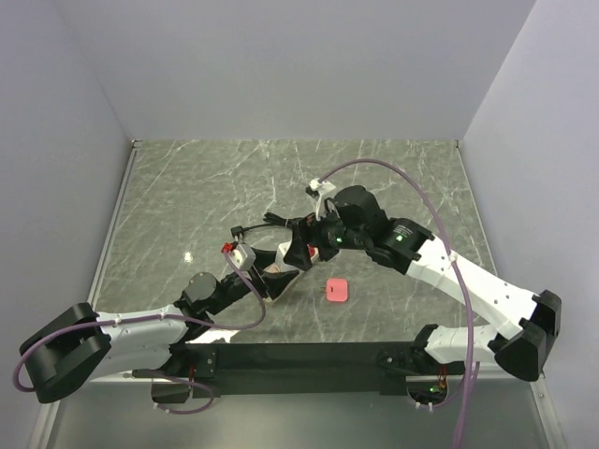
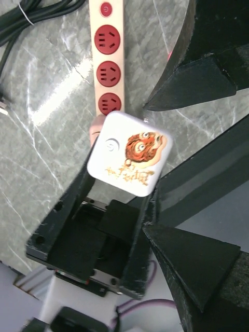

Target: Insert the plug

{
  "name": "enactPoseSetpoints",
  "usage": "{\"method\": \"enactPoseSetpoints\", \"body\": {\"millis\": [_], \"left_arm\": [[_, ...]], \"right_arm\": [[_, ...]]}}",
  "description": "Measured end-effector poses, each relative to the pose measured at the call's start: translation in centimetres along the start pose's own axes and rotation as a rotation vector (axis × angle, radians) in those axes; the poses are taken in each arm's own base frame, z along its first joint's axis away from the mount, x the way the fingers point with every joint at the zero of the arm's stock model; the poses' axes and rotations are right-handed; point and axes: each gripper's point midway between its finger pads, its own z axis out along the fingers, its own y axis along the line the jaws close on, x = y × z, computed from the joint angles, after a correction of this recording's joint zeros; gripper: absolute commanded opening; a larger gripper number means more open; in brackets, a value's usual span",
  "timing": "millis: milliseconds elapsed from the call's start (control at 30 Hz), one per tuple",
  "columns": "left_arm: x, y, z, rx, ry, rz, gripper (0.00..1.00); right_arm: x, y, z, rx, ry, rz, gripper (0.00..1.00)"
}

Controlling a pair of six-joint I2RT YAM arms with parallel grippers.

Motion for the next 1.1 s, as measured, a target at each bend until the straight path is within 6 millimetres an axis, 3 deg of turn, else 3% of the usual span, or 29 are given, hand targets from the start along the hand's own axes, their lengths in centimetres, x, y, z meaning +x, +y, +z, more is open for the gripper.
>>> {"method": "enactPoseSetpoints", "body": {"millis": [367, 667, 767, 800, 867, 967, 1000, 1033, 1067, 1100], "left_arm": [[0.2, 0.4, 0.0, -0.048, -0.001, 0.034, 0.01], [0.7, 0.4, 0.0, -0.061, 0.015, 0.055, 0.01], [0.8, 0.5, 0.0, -0.070, 0.017, 0.061, 0.01], [0.8, 0.5, 0.0, -0.073, 0.017, 0.064, 0.01], [0.8, 0.6, 0.0, -0.081, 0.018, 0.070, 0.01], [1.1, 0.8, 0.0, -0.093, 0.028, 0.078, 0.01], [1.2, 0.9, -0.1, -0.096, 0.033, 0.079, 0.01], [1.3, 0.9, -0.1, -0.098, 0.034, 0.078, 0.03], [1.3, 0.9, 0.0, -0.100, 0.035, 0.078, 0.17], [1.3, 1.0, 0.0, -0.103, 0.035, 0.078, 0.26]], "right_arm": [[-0.7, -1.3, 1.8, 0.107, 0.028, 0.006, 0.97], [1.3, -1.9, 3.8, 0.115, 0.122, 0.014, 0.95], [1.8, -1.6, 3.9, 0.101, 0.145, 0.009, 0.82], [1.9, -1.5, 3.9, 0.093, 0.150, 0.006, 0.70], [2.1, -1.4, 4.0, 0.085, 0.158, -0.004, 0.60], [2.3, -1.6, 4.1, 0.083, 0.167, -0.006, 0.37], [2.3, -1.6, 4.2, 0.082, 0.170, -0.009, 0.18], [2.4, -1.6, 4.2, 0.081, 0.171, -0.012, 0.08], [2.4, -1.6, 4.2, 0.080, 0.172, -0.015, 0.00], [2.3, -1.6, 4.2, 0.080, 0.170, -0.017, 0.00]]}}
